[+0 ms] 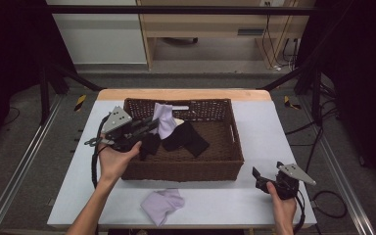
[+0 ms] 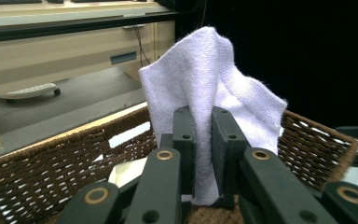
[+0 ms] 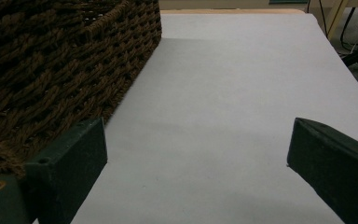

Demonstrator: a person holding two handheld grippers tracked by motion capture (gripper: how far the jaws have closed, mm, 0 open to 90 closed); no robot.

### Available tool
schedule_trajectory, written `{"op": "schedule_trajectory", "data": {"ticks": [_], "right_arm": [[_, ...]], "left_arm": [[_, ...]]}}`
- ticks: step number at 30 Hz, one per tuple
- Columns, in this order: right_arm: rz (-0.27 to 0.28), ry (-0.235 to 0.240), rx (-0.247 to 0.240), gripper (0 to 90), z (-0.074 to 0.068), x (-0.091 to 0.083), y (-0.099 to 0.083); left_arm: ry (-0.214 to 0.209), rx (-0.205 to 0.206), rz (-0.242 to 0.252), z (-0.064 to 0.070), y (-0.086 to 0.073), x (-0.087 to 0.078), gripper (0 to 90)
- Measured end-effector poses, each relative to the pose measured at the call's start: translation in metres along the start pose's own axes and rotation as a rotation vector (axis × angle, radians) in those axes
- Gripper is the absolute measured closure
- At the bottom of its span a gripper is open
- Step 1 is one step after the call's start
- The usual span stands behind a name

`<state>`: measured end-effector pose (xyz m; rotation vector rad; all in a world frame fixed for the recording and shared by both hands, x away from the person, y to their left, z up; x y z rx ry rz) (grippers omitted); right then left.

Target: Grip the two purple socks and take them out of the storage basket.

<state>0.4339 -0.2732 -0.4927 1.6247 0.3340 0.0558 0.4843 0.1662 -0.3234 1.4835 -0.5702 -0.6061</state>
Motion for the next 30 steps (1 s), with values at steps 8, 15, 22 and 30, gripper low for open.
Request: {"op": "schedule_trajectory", "data": {"ticks": [8, 15, 22, 30], "right_arm": [[0.001, -0.003, 0.0, 5.3, 0.0, 0.0, 0.0], [0.001, -0.004, -0.001, 5.3, 0.0, 0.0, 0.0], [0.005, -0.005, -0.001, 5.3, 0.0, 0.0, 0.0], [0.009, -0.004, -0.003, 5.3, 0.0, 0.0, 0.0]], "left_arm": [[-0.033, 0.021, 0.011, 0.012, 0.007, -0.035, 80.5], [-0.055, 0.033, 0.0, 0.022, -0.001, -0.061, 80.5], [-0.064, 0.043, -0.026, 0.027, -0.024, -0.081, 80.5], [-0.069, 0.044, -0.082, 0.033, -0.048, -0.092, 80.4]]}}
Point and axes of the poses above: each handheld gripper's, and its own axes: x roughly forward along the jaws, y roughly out of its top, z roughly to its right, the point moved 2 cm from there along x, roughly forward along the jaws, and after that the axes turned 14 degrees about z, right-handed, at the moved point
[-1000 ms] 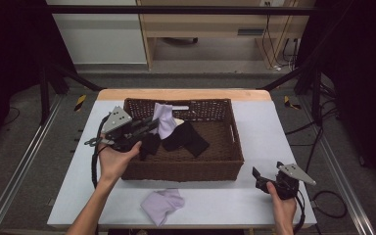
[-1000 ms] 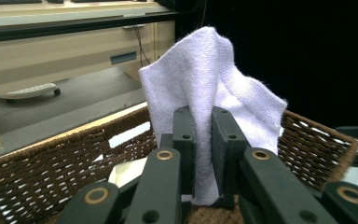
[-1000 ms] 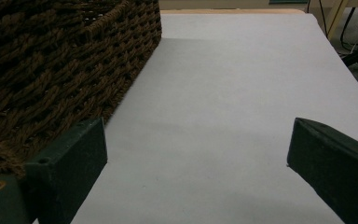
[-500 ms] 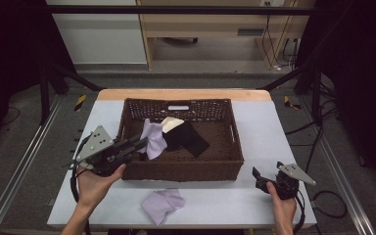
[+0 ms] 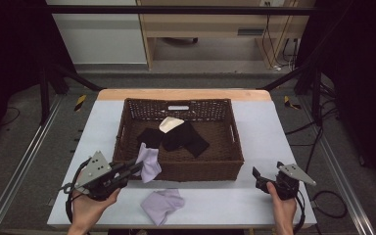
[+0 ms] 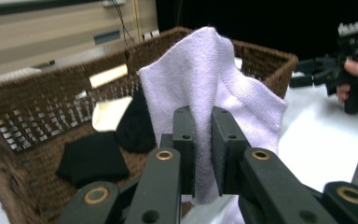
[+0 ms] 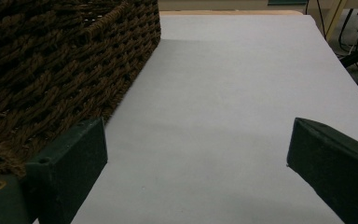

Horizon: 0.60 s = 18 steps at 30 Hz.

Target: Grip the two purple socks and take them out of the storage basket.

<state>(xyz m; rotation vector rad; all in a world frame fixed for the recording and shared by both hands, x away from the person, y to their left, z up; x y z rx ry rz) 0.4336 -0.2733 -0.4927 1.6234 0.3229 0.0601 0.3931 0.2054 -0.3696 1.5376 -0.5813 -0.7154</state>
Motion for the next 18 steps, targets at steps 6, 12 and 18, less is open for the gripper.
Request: {"op": "schedule_trajectory", "data": {"ticks": [6, 12, 18], "right_arm": [[0.0, 0.004, 0.002, 5.3, 0.0, 0.0, 0.0], [-0.001, 0.0, -0.001, 5.3, 0.0, 0.0, 0.0], [-0.003, 0.002, -0.003, 5.3, -0.001, 0.0, 0.0]], "left_arm": [[-0.015, -0.02, -0.064, 0.006, -0.023, 0.001, 80.4], [-0.046, -0.036, -0.151, 0.012, -0.05, 0.01, 80.4], [-0.061, -0.046, -0.231, 0.015, -0.071, 0.022, 80.4]]}}
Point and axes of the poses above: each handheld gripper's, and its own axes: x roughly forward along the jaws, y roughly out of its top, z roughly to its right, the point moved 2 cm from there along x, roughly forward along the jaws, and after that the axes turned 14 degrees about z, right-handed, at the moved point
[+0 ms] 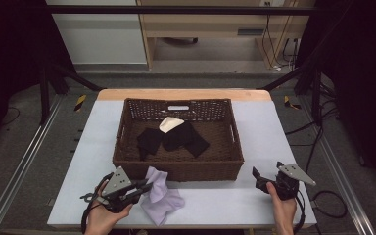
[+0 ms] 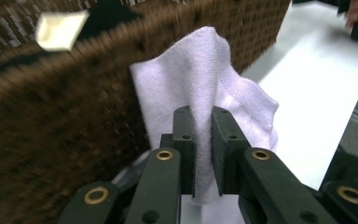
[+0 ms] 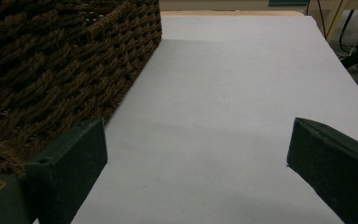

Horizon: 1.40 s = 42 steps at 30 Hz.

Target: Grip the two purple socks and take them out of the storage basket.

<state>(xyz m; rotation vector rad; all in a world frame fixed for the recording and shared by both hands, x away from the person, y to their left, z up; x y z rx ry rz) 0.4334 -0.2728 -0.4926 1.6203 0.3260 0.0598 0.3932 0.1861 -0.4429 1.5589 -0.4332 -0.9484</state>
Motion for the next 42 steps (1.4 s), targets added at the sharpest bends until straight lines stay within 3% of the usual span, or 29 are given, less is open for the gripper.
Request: {"op": "schedule_trajectory", "data": {"ticks": [5, 10, 14, 18, 25, 32, 42], "right_arm": [[-0.001, 0.0, 0.001, 5.3, 0.0, 0.0, 0.0], [-0.004, 0.002, 0.001, 5.3, 0.0, 0.0, 0.0], [-0.005, 0.004, 0.002, 5.3, 0.0, 0.0, 0.0], [-0.005, 0.004, 0.003, 5.3, 0.0, 0.0, 0.0], [-0.004, 0.005, 0.004, 5.3, 0.0, 0.0, 0.0], [-0.003, 0.005, 0.005, 5.3, 0.0, 0.0, 0.0], [-0.004, 0.007, 0.01, 5.2, 0.001, 0.0, 0.0]], "left_arm": [[-0.01, 0.006, -0.049, 0.002, -0.012, 0.012, 80.2], [-0.022, -0.001, -0.066, 0.001, -0.018, 0.019, 77.5], [-0.016, -0.031, -0.032, -0.002, -0.016, 0.017, 66.5], [0.008, -0.033, 0.015, -0.006, -0.01, 0.009, 54.7], [0.082, -0.022, 0.111, -0.021, 0.012, -0.017, 48.5], [0.164, -0.049, 0.198, -0.045, 0.025, -0.044, 47.1], [0.295, -0.078, 0.238, -0.083, 0.023, -0.068, 44.0]]}}
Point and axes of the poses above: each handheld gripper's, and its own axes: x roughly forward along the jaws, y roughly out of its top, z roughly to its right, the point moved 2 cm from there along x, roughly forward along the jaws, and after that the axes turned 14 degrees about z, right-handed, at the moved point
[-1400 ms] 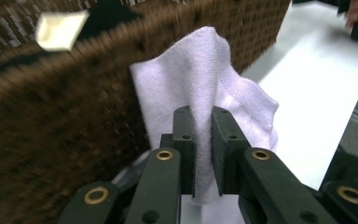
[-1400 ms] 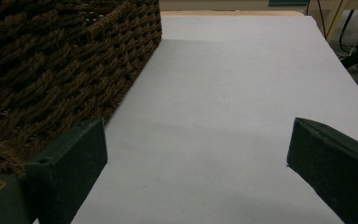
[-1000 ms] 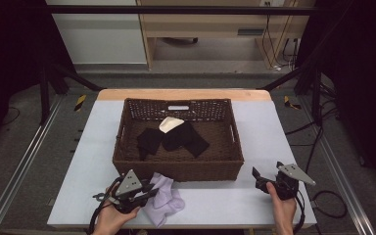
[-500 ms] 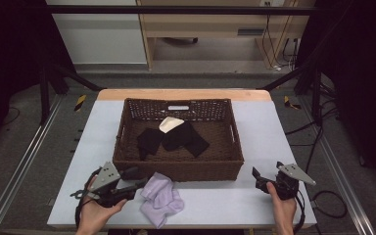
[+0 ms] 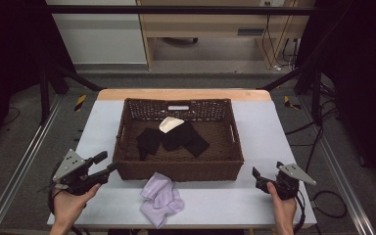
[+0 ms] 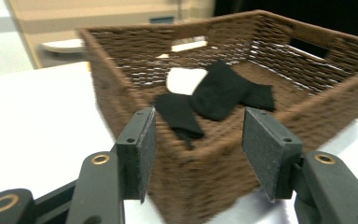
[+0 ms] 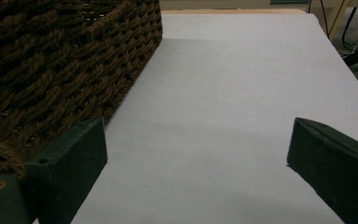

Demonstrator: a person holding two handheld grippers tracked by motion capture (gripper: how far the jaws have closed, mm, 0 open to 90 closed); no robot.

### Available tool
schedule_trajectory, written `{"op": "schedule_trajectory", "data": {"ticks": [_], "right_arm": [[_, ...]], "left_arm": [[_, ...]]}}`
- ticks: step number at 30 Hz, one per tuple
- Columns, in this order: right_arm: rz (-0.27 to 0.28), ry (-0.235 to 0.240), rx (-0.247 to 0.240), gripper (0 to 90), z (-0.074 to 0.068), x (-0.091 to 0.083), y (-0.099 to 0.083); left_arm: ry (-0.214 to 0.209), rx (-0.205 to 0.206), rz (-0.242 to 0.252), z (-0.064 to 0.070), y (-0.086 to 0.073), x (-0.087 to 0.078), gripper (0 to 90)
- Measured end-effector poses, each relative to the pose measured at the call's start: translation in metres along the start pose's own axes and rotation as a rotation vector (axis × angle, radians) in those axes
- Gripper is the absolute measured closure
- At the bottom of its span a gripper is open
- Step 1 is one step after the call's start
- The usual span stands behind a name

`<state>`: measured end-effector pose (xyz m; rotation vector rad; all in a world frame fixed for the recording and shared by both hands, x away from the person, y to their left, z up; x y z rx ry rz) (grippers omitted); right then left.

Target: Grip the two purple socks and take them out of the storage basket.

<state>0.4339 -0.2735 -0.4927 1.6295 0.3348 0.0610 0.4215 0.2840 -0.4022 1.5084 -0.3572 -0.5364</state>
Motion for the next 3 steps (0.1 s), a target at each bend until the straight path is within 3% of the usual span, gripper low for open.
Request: {"op": "schedule_trajectory", "data": {"ticks": [3], "right_arm": [[0.001, 0.0, 0.0, 5.2, 0.0, 0.0, 0.0]], "left_arm": [[0.049, 0.003, -0.009, -0.016, -0.004, -0.002, 42.9]]}}
Point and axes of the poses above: each handheld gripper's, and its own axes: x roughly forward along the jaws, y roughly out of its top, z roughly to its right, the point moved 2 cm from there along x, roughly forward along the jaws, and after that the axes turned 14 degrees about z, right-handed, at the moved point
